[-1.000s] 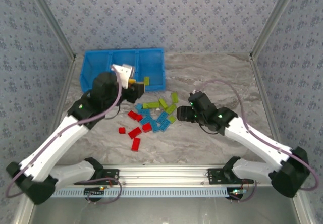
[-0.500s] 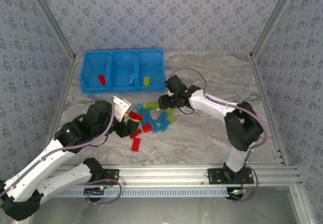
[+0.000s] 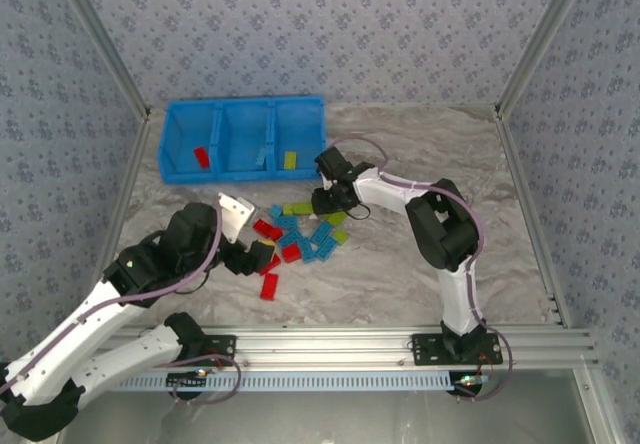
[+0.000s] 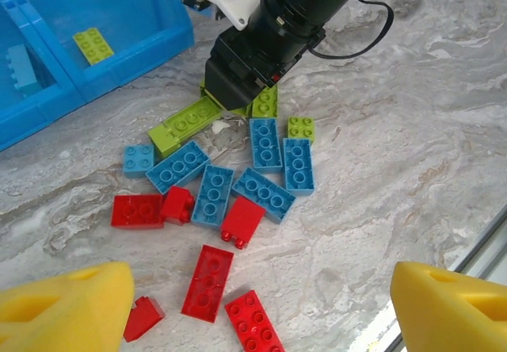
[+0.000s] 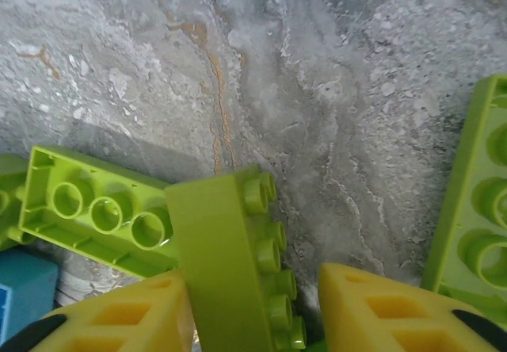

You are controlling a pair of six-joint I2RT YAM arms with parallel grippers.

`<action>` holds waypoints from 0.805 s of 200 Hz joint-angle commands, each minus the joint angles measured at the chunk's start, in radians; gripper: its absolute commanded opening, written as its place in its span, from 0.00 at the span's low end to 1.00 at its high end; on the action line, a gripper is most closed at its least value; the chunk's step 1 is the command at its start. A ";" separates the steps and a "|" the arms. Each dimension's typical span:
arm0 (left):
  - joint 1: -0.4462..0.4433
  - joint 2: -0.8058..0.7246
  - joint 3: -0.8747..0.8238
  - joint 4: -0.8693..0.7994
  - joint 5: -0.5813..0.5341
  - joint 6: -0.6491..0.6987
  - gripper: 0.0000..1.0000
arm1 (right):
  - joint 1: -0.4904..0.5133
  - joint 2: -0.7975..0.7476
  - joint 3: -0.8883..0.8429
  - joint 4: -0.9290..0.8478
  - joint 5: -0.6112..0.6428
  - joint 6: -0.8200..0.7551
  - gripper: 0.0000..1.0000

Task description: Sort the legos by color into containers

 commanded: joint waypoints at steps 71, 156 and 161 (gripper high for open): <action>0.025 -0.070 -0.015 -0.009 -0.092 -0.025 0.87 | 0.145 -0.268 0.038 -0.021 0.325 -0.040 0.22; 0.073 -0.083 -0.007 0.009 -0.195 -0.076 0.99 | 0.114 0.141 0.492 0.050 0.428 -0.066 0.24; 0.073 -0.083 -0.010 0.012 -0.196 -0.085 0.99 | 0.108 0.170 0.522 0.043 0.421 -0.067 0.24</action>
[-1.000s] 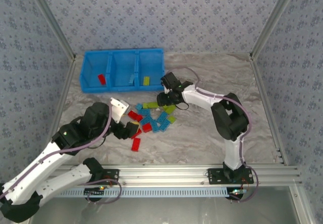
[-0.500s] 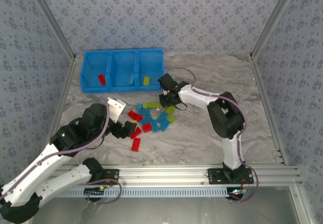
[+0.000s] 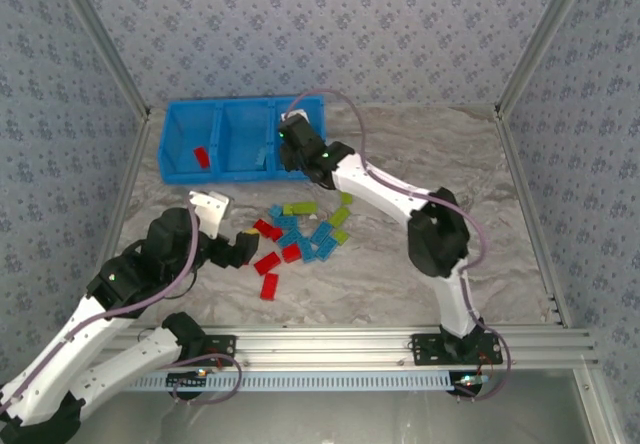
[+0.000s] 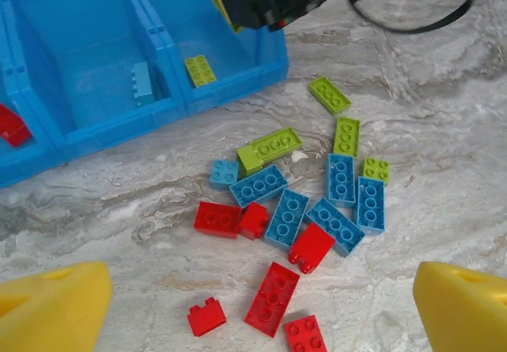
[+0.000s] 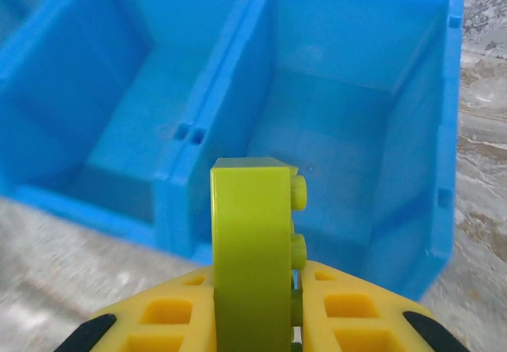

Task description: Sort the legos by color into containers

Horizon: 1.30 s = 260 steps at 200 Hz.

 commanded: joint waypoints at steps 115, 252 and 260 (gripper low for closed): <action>0.030 0.071 -0.089 0.012 -0.183 -0.392 0.99 | -0.031 0.128 0.248 -0.171 -0.051 -0.005 0.42; 0.314 0.768 -0.083 0.354 0.255 -0.666 0.94 | 0.222 -0.783 -0.634 -0.168 -0.392 0.217 0.84; 0.315 0.802 -0.079 0.364 0.265 -0.686 0.94 | 0.226 -0.807 -0.662 -0.163 -0.365 0.236 0.86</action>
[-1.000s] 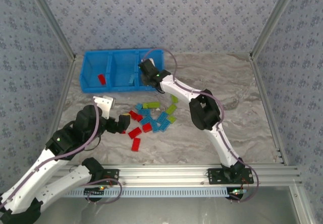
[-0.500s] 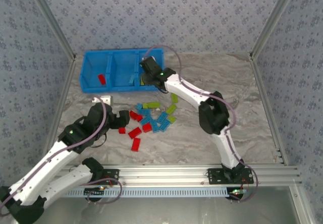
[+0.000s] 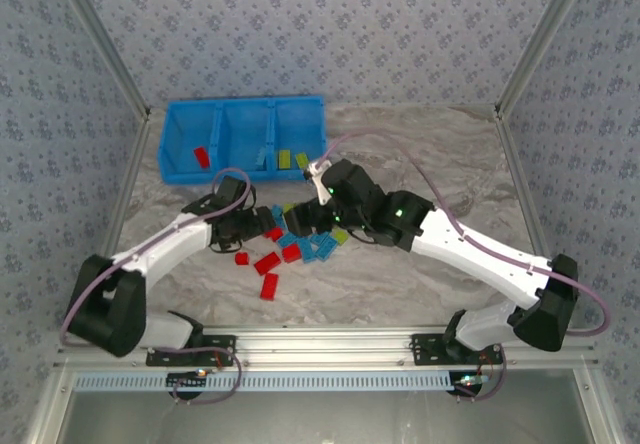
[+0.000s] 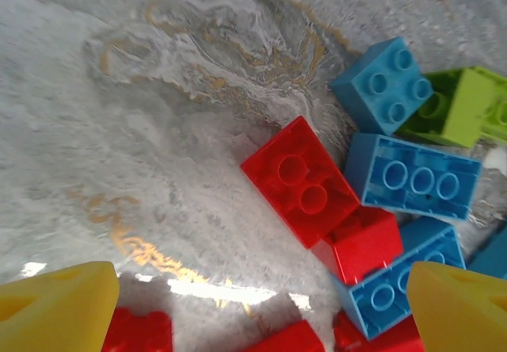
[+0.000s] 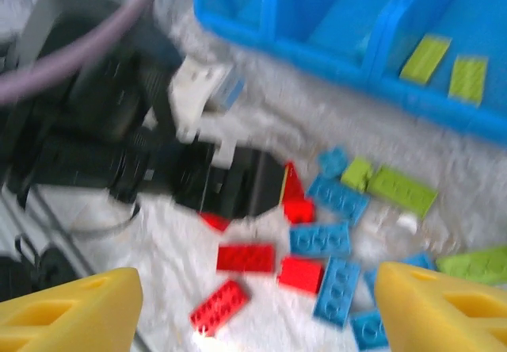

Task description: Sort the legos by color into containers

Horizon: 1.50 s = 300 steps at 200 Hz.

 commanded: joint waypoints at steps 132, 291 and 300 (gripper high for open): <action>0.014 0.213 0.027 0.070 -0.075 -0.149 0.60 | 0.009 -0.087 -0.137 -0.034 0.084 0.142 0.88; 0.212 -0.107 0.260 -0.016 -0.439 -0.010 0.28 | 0.033 -0.052 -0.109 0.010 0.014 0.108 0.89; 0.255 -0.064 0.298 -0.006 -0.451 -0.015 0.28 | 0.034 -0.050 -0.107 0.003 0.015 0.109 0.89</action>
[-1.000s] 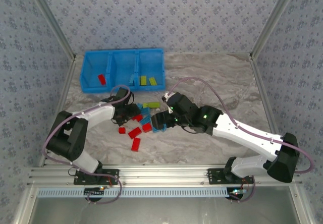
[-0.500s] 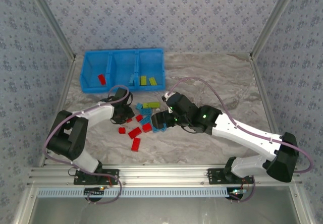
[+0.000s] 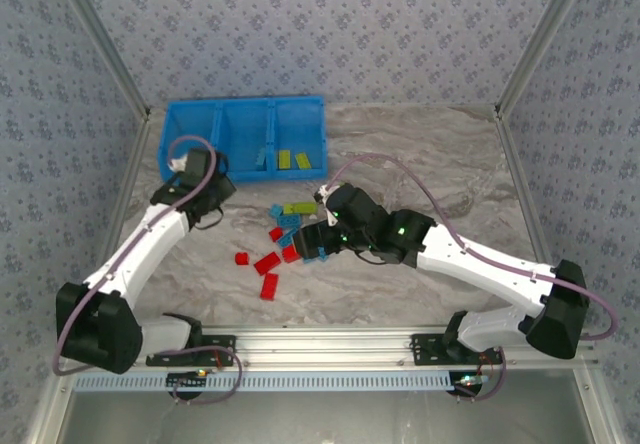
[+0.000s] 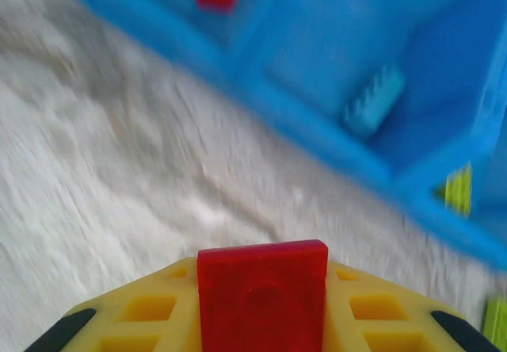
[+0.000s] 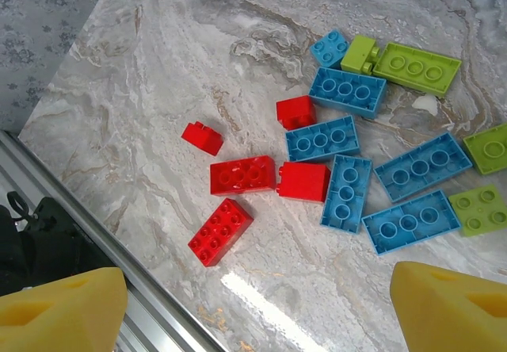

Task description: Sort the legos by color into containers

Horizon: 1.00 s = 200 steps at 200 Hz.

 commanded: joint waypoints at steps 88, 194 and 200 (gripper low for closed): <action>0.369 0.741 0.630 0.012 0.228 -0.043 0.31 | 0.013 -0.008 0.003 -0.031 0.048 0.028 0.89; 0.325 0.498 0.551 0.022 0.269 0.005 0.54 | 0.003 0.027 0.020 -0.054 0.161 0.068 0.90; 0.313 0.447 0.527 0.022 0.269 0.013 0.54 | -0.003 0.027 0.016 -0.060 0.180 0.068 0.90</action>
